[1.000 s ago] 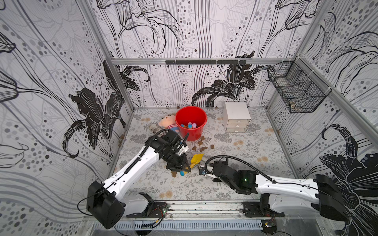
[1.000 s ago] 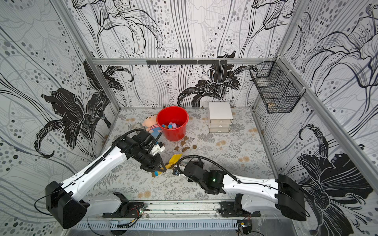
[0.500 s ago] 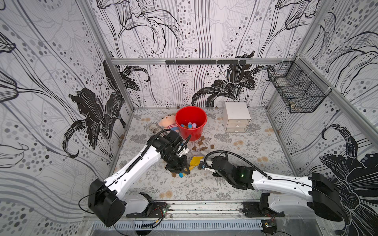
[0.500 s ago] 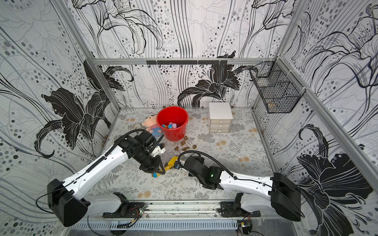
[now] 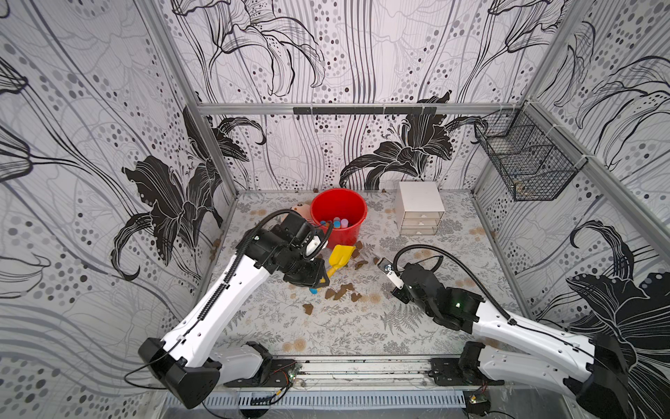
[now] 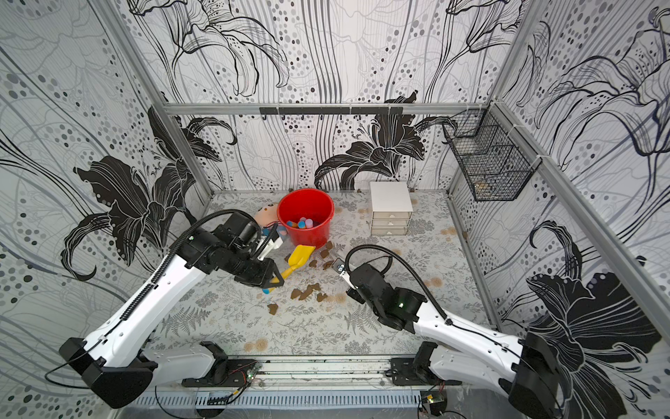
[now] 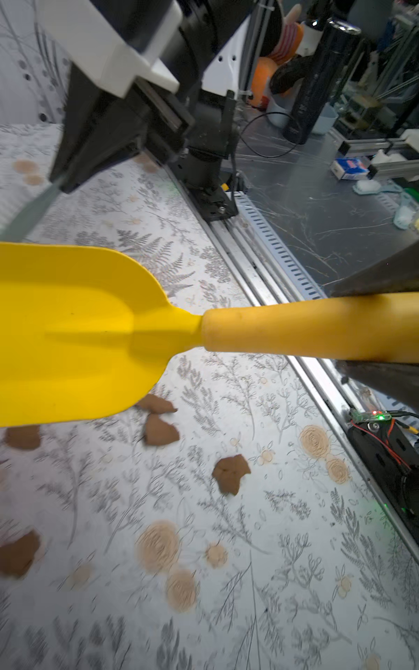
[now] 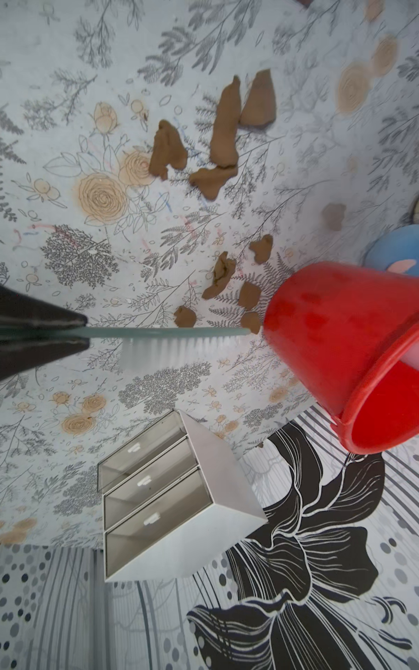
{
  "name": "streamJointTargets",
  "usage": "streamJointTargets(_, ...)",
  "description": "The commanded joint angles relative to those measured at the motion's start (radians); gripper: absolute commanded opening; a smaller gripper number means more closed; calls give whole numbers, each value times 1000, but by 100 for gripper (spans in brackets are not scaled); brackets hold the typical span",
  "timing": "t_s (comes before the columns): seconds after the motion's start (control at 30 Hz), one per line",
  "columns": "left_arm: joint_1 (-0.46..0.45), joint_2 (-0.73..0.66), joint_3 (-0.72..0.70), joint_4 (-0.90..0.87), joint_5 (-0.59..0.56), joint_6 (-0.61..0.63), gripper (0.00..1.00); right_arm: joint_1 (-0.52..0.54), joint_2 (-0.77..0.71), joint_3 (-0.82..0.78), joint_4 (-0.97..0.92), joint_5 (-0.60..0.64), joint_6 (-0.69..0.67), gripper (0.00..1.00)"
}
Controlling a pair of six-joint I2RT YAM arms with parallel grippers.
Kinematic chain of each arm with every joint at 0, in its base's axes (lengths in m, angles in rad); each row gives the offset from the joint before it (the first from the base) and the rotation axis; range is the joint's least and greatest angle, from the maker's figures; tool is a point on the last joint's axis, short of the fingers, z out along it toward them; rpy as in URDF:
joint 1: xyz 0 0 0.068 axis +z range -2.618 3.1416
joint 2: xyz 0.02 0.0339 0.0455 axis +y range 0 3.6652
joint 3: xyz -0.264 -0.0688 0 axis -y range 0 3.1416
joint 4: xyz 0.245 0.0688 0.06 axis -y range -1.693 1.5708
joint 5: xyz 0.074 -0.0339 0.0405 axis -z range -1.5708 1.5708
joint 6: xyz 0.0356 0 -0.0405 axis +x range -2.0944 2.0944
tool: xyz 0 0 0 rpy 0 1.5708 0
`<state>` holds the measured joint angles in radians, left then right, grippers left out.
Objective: Brush the soil off the hand trowel and place it into the bucket
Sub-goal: Brush off the soil from the hand trowel.
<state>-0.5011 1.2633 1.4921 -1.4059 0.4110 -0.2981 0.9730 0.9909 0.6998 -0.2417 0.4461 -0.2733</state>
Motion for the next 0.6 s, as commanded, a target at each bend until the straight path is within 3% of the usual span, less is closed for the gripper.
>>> streamJointTargets(0.0,30,17,93,-7,-138,52,0,-10,-16,29,-25,-79,57,0)
streamJointTargets(0.2,76,71,212,39,-237,60,0,-50,-67,12,7,-187,114,0)
streamJointTargets(0.57,191,209,294,108,-247,84,0,-77,-17,38,17,-280,149,0)
